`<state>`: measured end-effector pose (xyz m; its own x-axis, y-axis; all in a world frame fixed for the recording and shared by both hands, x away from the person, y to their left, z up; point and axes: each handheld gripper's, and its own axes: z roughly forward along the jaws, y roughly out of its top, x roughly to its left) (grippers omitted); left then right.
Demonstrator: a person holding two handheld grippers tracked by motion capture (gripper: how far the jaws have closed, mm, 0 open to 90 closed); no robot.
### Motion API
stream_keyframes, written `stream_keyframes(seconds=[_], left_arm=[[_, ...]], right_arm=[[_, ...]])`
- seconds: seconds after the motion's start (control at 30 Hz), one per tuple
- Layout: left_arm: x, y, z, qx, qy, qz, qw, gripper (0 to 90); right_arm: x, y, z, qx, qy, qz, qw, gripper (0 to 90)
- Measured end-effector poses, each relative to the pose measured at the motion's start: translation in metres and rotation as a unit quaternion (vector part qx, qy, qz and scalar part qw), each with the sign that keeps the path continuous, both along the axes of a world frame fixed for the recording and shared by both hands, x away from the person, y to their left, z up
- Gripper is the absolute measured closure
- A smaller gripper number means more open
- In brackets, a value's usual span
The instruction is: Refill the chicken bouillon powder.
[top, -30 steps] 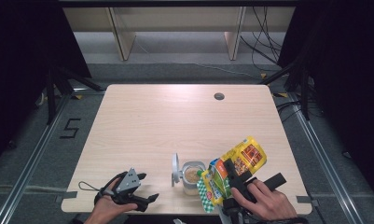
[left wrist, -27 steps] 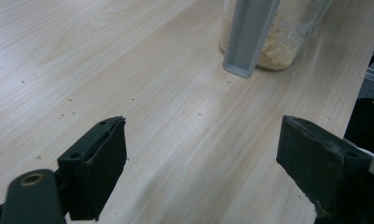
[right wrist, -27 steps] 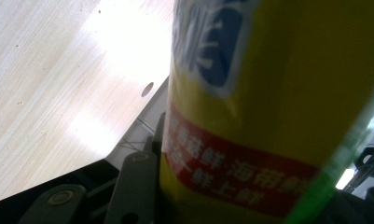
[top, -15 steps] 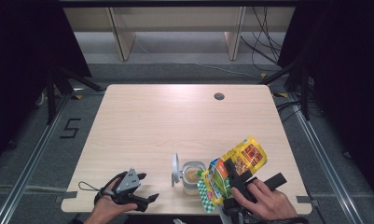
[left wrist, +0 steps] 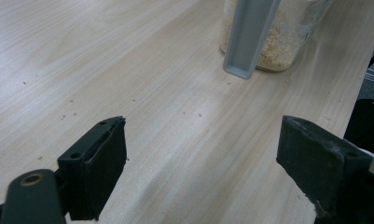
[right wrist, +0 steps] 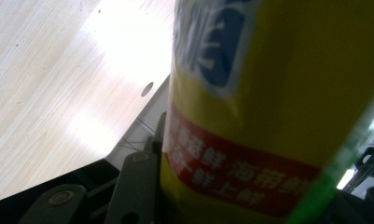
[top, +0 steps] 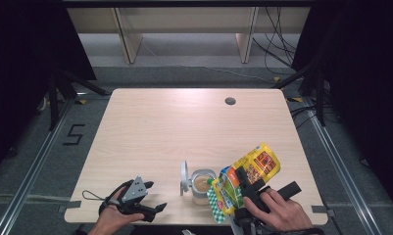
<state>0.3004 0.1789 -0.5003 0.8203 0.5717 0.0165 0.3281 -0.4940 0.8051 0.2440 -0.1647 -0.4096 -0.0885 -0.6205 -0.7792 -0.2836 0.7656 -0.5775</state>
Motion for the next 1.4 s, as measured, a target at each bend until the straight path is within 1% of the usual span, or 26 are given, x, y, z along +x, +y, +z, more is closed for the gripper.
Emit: stream_keyframes(seconds=[0.07,0.1,0.17,0.23,0.27,0.33,0.37,0.4,0.43,0.5,0.6,0.63,0.67,0.7,0.77,0.8,0.97,1.0,1.07,1.1,1.17,1.2,1.23,1.27,1.3,1.4], left_arm=[[-0.0003,-0.0005,-0.0009,-0.006,-0.001,0.0,1.0,15.2],[-0.0004,-0.0007,-0.001,-0.007,-0.001,0.001,1.0,15.2],[0.0001,0.0,0.0,0.0,0.0,0.0,1.0,15.2],[-0.0003,-0.0007,-0.0012,-0.006,-0.001,0.004,1.0,15.2],[0.0001,-0.0004,-0.0009,-0.004,-0.004,0.001,1.0,15.2],[-0.0004,-0.0003,0.0,-0.002,0.003,0.0,1.0,15.2],[0.0001,-0.0005,-0.001,-0.005,-0.004,0.001,1.0,15.2],[0.0001,-0.0004,-0.0009,-0.004,-0.004,0.001,1.0,15.2],[-0.0003,-0.0005,-0.0008,-0.005,-0.001,0.0,1.0,15.2],[-0.0014,-0.0008,-0.0006,-0.006,0.01,0.01,0.9999,15.2],[-0.0017,-0.0015,-0.0015,-0.013,0.008,0.01,0.9998,15.2],[-0.0015,-0.0008,-0.0005,-0.006,0.011,0.01,0.9999,15.2],[-0.0016,-0.001,-0.0006,-0.007,0.011,0.01,0.9999,15.2],[-0.0004,-0.0006,-0.0009,-0.006,0.0,0.001,1.0,15.2],[0.0,-0.0003,-0.0008,-0.003,-0.004,0.001,1.0,15.2],[-0.0016,-0.0009,-0.0006,-0.008,0.009,0.011,0.9999,15.2],[-0.0015,-0.0009,-0.0006,-0.007,0.007,0.011,0.9999,15.2],[-0.0014,-0.0008,0.0,-0.006,0.013,0.01,0.9999,15.2],[-0.0019,-0.0015,-0.0015,-0.012,0.007,0.012,0.9998,15.2],[-0.0016,-0.0008,-0.0007,-0.006,0.007,0.011,0.9999,15.2],[-0.0014,-0.0009,-0.0001,-0.006,0.012,0.011,0.9999,15.2],[-0.0017,-0.0015,-0.0015,-0.012,0.008,0.011,0.9998,15.2],[-0.0005,-0.0005,-0.0009,-0.005,-0.001,0.0,1.0,15.2],[-0.0004,-0.0003,-0.0004,-0.003,0.0,-0.001,1.0,15.2],[-0.0015,-0.0009,-0.0005,-0.007,0.01,0.011,0.9999,15.2],[-0.0016,-0.0013,-0.0016,-0.011,0.008,0.012,0.9998,15.2]], right_arm=[[0.0002,0.0002,0.0002,-0.002,0.002,-0.001,1.0,65.2],[-0.0001,-0.0002,-0.0003,0.002,-0.003,0.002,1.0,65.3],[0.0,-0.0003,-0.0002,0.005,-0.002,0.001,1.0,65.2],[0.0004,-0.0004,-0.0002,0.005,-0.002,0.001,1.0,65.2],[0.0003,-0.0005,-0.0003,0.005,-0.001,0.001,1.0,65.2],[0.0006,-0.0003,0.0004,0.004,0.006,-0.001,1.0,65.2],[0.0004,-0.0005,-0.0002,0.006,-0.001,0.001,1.0,65.2],[0.0003,-0.0005,-0.0003,0.006,-0.001,0.001,1.0,65.3],[0.0,-0.0005,-0.0002,0.007,0.0,0.0,1.0,65.3],[0.0001,-0.0002,0.0004,0.006,0.005,-0.001,1.0,65.3],[-0.0002,0.0,0.0006,0.006,0.005,-0.001,1.0,65.3],[-0.0004,0.0,0.0007,0.007,0.004,0.0,1.0,65.3],[-0.0003,0.0001,0.0008,0.007,0.004,0.001,1.0,65.3],[-0.0002,0.0002,0.0008,0.006,0.004,0.0,1.0,65.3],[-0.0003,0.0001,0.0006,0.005,0.005,-0.001,1.0,65.4],[-0.0003,0.0,0.0005,0.006,0.005,0.0,1.0,65.4],[-0.0003,-0.0004,0.0008,0.007,0.004,0.0,1.0,65.4],[-0.0003,-0.0006,0.0006,0.011,-0.002,0.002,0.9999,65.4],[-0.0005,-0.0007,0.0006,0.01,-0.002,0.001,1.0,65.4],[-0.0004,-0.0008,0.0007,0.01,-0.002,0.002,0.9999,65.4],[0.0,-0.001,0.0007,0.012,-0.003,0.002,0.9999,65.4],[0.0001,-0.0011,0.0005,0.011,-0.003,0.002,0.9999,65.4],[-0.0001,-0.0012,0.0005,0.011,-0.002,0.001,0.9999,65.5],[0.0,-0.0013,0.0004,0.011,-0.001,0.002,0.9999,65.5],[0.0001,-0.0014,0.0004,0.012,-0.001,0.002,0.9999,65.4],[0.0002,-0.001,0.0008,0.008,0.003,-0.001,1.0,65.4]])
